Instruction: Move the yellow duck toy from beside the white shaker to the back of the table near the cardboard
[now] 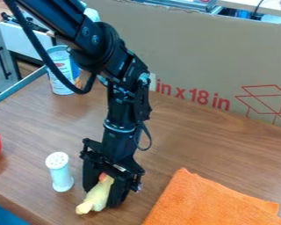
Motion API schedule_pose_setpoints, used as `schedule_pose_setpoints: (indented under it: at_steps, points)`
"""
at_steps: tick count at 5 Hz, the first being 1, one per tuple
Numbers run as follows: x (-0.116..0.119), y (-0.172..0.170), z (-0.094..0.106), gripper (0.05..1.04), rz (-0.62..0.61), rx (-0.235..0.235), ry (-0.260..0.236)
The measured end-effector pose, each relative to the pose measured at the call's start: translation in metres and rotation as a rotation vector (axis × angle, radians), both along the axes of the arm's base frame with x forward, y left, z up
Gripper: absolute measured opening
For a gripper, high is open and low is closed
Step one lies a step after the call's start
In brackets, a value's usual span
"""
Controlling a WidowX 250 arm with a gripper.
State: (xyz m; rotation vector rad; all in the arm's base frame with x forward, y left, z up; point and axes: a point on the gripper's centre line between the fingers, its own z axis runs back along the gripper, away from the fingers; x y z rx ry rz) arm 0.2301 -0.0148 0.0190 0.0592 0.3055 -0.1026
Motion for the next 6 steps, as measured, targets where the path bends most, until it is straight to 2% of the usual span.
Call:
schedule_pose_setpoints:
  at_steps: [1, 2, 3, 4, 5, 6]
  points:
    - [-0.002, -0.004, 0.016, 0.485, -0.015, -0.034, -0.016]
    - [0.013, -0.01, 0.062, 0.4, -0.061, -0.096, -0.122]
    - [0.043, -0.008, 0.096, 0.381, -0.048, -0.119, -0.22]
    - [0.079, -0.007, 0.11, 0.381, -0.039, -0.101, -0.28]
    - [0.122, -0.001, 0.095, 0.381, 0.01, -0.042, -0.284]
    - [0.148, 0.008, 0.068, 0.381, 0.046, 0.005, -0.254]
